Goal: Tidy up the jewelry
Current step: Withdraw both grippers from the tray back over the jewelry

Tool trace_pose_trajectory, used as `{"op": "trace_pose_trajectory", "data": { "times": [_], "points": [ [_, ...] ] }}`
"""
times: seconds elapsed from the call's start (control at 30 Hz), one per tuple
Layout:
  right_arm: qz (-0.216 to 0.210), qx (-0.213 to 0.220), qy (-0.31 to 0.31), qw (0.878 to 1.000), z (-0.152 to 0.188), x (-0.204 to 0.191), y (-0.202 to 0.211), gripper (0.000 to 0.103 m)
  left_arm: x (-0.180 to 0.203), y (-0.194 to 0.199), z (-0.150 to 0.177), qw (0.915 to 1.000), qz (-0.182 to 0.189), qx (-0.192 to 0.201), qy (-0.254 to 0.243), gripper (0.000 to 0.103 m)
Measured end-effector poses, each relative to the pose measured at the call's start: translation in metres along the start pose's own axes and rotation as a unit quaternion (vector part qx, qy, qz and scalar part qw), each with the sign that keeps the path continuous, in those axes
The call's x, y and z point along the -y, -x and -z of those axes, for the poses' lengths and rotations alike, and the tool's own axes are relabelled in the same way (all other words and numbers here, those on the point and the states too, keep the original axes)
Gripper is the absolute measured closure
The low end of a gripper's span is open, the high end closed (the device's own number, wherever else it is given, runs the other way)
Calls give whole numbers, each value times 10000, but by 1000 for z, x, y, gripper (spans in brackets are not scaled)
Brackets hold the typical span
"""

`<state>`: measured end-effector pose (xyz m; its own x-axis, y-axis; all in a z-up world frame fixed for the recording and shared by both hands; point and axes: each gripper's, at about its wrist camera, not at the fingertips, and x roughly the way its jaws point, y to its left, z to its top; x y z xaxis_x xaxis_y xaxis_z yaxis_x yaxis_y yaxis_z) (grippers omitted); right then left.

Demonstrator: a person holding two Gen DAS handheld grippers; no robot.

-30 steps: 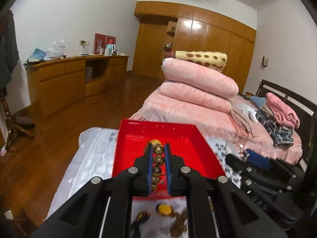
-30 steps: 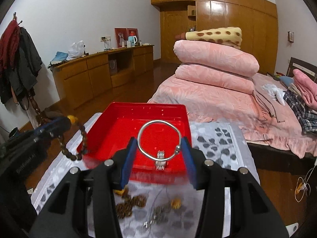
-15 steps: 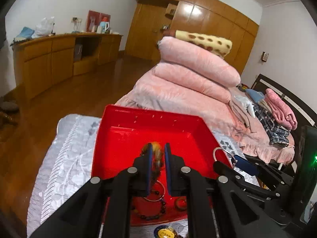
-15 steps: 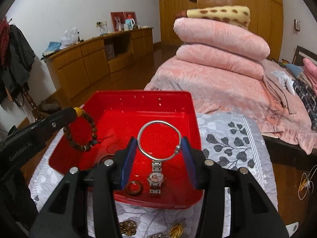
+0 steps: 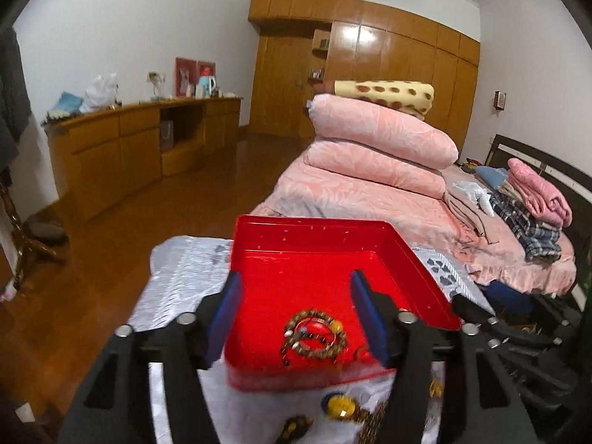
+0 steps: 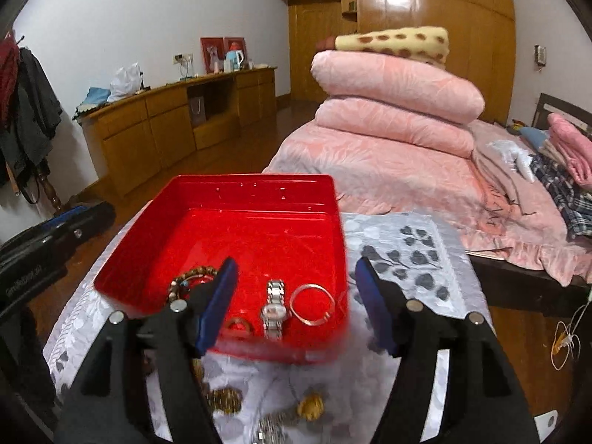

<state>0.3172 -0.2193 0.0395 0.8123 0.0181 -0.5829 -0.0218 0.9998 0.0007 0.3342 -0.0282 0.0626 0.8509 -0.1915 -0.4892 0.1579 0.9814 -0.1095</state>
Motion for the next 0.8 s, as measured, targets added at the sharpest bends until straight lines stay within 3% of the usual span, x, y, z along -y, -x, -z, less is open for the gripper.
{"op": "trace_pose_trajectory", "data": {
  "times": [0.13, 0.33, 0.8],
  "points": [
    [46, 44, -105, 9999, 19, 6, 26, 34, 4, 22, 18, 9998, -76, -40, -195, 32],
    [115, -255, -302, 9992, 56, 13, 48, 30, 3, 39, 55, 9985, -129, -506, -154, 21],
    [177, -955, -350, 9947, 115, -4, 50, 18, 0, 55, 120, 9932, -328, -1111, -120, 14]
  ]
}}
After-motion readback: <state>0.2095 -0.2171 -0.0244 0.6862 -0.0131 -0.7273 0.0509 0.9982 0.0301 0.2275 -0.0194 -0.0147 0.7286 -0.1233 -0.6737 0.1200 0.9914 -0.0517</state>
